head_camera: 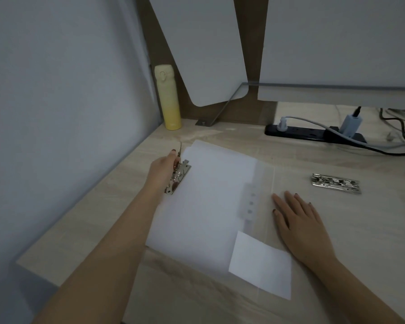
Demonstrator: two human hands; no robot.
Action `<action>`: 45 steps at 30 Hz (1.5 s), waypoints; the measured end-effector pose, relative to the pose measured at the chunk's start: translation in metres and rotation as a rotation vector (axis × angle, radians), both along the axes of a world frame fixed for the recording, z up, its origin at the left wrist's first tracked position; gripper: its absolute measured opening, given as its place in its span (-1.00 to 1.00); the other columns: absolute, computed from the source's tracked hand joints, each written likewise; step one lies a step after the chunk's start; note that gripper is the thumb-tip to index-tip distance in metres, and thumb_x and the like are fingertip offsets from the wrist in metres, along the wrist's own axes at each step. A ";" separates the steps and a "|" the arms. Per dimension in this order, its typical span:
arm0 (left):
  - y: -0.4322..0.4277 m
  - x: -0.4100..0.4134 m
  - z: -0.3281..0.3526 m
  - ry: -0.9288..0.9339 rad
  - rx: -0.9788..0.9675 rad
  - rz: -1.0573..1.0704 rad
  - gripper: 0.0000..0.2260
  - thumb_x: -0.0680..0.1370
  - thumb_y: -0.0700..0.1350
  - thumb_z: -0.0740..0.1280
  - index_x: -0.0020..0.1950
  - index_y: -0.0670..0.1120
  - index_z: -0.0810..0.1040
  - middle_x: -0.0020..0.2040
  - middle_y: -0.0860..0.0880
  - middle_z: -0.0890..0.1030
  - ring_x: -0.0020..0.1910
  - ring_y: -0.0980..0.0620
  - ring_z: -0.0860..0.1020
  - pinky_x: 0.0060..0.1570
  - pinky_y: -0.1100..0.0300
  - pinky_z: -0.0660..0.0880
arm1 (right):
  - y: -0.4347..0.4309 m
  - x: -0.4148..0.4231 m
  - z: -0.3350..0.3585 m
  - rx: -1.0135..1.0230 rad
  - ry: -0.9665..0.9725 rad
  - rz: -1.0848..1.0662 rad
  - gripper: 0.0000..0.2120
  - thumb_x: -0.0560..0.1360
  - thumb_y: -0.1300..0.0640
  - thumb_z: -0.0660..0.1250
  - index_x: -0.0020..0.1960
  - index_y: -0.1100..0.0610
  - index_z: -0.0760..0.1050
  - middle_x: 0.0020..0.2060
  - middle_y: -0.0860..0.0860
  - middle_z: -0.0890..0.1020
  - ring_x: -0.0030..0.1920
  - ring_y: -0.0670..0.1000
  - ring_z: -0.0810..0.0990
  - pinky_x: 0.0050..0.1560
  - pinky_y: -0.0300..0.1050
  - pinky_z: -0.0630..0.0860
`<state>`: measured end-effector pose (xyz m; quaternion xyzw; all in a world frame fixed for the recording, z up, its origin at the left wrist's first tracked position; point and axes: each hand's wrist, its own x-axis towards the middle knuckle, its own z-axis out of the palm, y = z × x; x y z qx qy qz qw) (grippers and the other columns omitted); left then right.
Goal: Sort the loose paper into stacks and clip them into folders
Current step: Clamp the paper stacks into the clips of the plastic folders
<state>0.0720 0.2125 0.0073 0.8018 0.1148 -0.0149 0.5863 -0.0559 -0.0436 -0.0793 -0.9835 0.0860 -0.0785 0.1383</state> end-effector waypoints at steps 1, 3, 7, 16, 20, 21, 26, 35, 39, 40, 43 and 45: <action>-0.002 0.002 0.000 -0.002 0.017 -0.006 -0.72 0.59 0.04 0.14 -0.04 -0.07 0.58 -0.07 -0.06 0.57 -0.10 -0.03 0.50 -0.17 0.18 0.37 | 0.000 0.000 0.000 -0.002 -0.007 -0.002 -0.21 0.34 -0.22 -0.38 0.48 -0.07 0.16 0.51 0.01 0.17 0.52 0.03 0.07 0.48 -0.04 -0.08; -0.003 0.004 -0.001 0.011 0.059 -0.022 -0.77 0.58 0.01 0.17 -0.06 -0.07 0.56 -0.10 -0.10 0.56 -0.13 -0.05 0.50 -0.15 0.16 0.37 | 0.001 0.000 0.000 -0.002 -0.017 -0.004 -0.22 0.35 -0.21 -0.38 0.48 -0.06 0.17 0.50 0.02 0.18 0.52 0.03 0.08 0.48 -0.03 -0.07; -0.004 0.003 -0.006 0.056 0.173 -0.107 -0.78 0.56 -0.05 0.22 -0.25 -0.11 0.46 -0.27 -0.10 0.47 -0.35 -0.01 0.41 -0.35 0.20 0.28 | 0.001 0.000 0.000 -0.006 -0.014 0.006 -0.22 0.35 -0.20 -0.41 0.49 -0.07 0.13 0.51 0.02 0.15 0.52 0.03 0.05 0.48 -0.05 -0.10; -0.014 -0.005 -0.027 -0.106 0.224 -0.259 -0.85 0.55 -0.18 0.22 -0.23 -0.12 0.39 -0.26 -0.14 0.32 -0.42 0.02 0.21 -0.55 0.33 0.13 | -0.016 -0.005 -0.003 0.002 -0.023 0.006 -0.25 0.38 -0.22 -0.36 0.47 -0.06 0.17 0.50 0.01 0.19 0.52 0.03 0.08 0.48 -0.05 -0.08; -0.030 -0.015 -0.024 -0.112 0.489 -0.188 -0.60 0.57 -0.10 0.24 0.37 -0.19 0.32 0.39 -0.19 0.24 0.21 -0.13 0.42 0.19 0.15 0.38 | -0.021 -0.006 0.000 0.046 0.008 0.033 -0.21 0.35 -0.24 -0.38 0.48 -0.07 0.16 0.51 -0.01 0.14 0.52 0.00 0.03 0.48 -0.08 -0.12; -0.037 -0.022 -0.020 -0.202 0.611 -0.162 -0.49 0.57 -0.08 0.24 0.46 -0.20 0.19 0.49 -0.18 0.12 0.39 -0.14 0.28 0.37 0.08 0.24 | -0.022 -0.006 0.002 0.085 0.008 0.043 -0.25 0.38 -0.24 -0.34 0.47 -0.05 0.19 0.51 -0.01 0.15 0.52 -0.01 0.04 0.48 -0.10 -0.12; -0.105 -0.053 -0.013 -0.531 0.882 -0.470 -0.50 0.63 0.01 0.07 0.53 -0.11 0.04 0.57 -0.08 -0.10 0.54 -0.01 -0.18 0.46 0.13 -0.25 | -0.041 -0.004 0.011 0.239 -0.057 -0.046 -0.60 0.58 0.04 0.10 0.36 0.15 0.39 0.44 0.11 0.32 0.45 0.09 0.24 0.43 -0.14 0.07; -0.215 -0.066 -0.080 -0.503 0.955 -0.705 -0.29 0.50 0.18 -0.32 0.52 -0.17 0.08 0.55 -0.17 0.03 0.55 -0.07 -0.04 0.45 0.03 -0.24 | -0.094 0.028 0.021 0.044 -0.033 -0.189 -0.53 0.61 0.08 0.02 0.48 0.19 0.13 0.52 0.13 0.10 0.52 0.09 0.02 0.49 -0.07 -0.07; -0.222 -0.066 -0.085 -0.422 0.924 -0.742 -0.15 0.35 0.21 -0.51 0.54 -0.15 -0.04 0.56 -0.13 -0.06 0.55 -0.02 -0.14 0.39 0.09 -0.39 | -0.104 0.045 0.014 0.000 0.015 -0.127 -0.51 0.63 0.05 -0.06 0.51 0.17 0.03 0.52 0.07 0.09 0.53 0.03 -0.02 0.49 -0.09 -0.14; -0.223 -0.066 -0.087 -0.440 0.929 -0.717 -0.20 0.43 0.19 -0.47 0.53 -0.17 0.05 0.55 -0.14 0.02 0.55 -0.03 -0.05 0.41 0.06 -0.33 | -0.105 0.047 0.011 -0.027 0.005 -0.117 -0.52 0.63 0.04 -0.09 0.51 0.18 0.03 0.52 0.07 0.12 0.53 0.04 -0.01 0.48 -0.09 -0.15; -0.225 -0.065 -0.086 -0.459 0.973 -0.622 -0.40 0.57 0.13 -0.12 0.38 -0.21 0.40 0.41 -0.17 0.39 0.42 -0.02 0.35 0.41 0.00 0.11 | -0.107 0.047 0.005 -0.055 -0.077 -0.118 -0.46 0.55 0.02 -0.14 0.48 0.19 0.14 0.47 0.08 0.26 0.51 0.08 0.10 0.47 -0.07 -0.09; -0.229 -0.065 -0.090 -0.464 0.929 -0.659 -0.29 0.48 0.17 -0.24 0.49 -0.24 0.14 0.53 -0.16 0.14 0.52 -0.02 0.11 0.45 0.07 -0.15 | -0.109 0.049 0.001 -0.065 -0.103 -0.114 -0.45 0.53 0.03 -0.12 0.46 0.19 0.20 0.45 0.10 0.30 0.50 0.11 0.14 0.47 -0.04 -0.05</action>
